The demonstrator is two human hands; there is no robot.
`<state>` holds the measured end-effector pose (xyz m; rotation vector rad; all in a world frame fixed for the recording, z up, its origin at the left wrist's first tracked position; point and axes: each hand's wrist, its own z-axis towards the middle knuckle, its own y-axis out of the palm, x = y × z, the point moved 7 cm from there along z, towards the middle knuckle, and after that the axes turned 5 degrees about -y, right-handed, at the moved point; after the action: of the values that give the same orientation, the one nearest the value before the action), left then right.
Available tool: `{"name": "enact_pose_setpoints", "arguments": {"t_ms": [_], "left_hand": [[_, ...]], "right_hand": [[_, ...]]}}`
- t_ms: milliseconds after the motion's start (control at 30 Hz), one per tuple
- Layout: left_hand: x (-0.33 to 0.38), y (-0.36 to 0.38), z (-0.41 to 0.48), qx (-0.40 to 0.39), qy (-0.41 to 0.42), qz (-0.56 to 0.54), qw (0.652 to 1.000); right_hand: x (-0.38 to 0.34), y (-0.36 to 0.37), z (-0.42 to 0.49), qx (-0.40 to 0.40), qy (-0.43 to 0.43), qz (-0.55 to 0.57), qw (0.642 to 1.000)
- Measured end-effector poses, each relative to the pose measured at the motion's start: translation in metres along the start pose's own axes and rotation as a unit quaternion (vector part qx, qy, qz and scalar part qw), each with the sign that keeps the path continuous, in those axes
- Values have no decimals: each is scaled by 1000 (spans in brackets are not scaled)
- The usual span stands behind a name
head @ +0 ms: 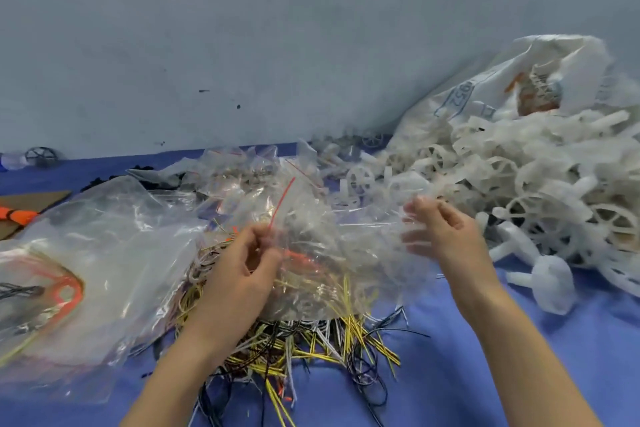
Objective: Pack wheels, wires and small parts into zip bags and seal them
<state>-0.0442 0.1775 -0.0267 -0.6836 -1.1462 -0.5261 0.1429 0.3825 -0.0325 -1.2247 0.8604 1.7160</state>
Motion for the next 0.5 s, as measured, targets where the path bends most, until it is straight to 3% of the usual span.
{"name": "enact_pose_setpoints", "arguments": {"t_ms": [100, 233, 333, 500], "left_hand": [[10, 9, -1, -16, 9, 12, 1000], [18, -4, 1, 78, 22, 3, 997], [13, -7, -4, 97, -24, -49, 994], [6, 2, -13, 65, -116, -108, 985]], "right_hand": [[-1, -1, 5, 11, -5, 17, 1000], [1, -11, 0, 104, -8, 63, 993], [-2, -18, -3, 150, -22, 52, 987], [-8, -31, -3, 139, -22, 2, 990]]}}
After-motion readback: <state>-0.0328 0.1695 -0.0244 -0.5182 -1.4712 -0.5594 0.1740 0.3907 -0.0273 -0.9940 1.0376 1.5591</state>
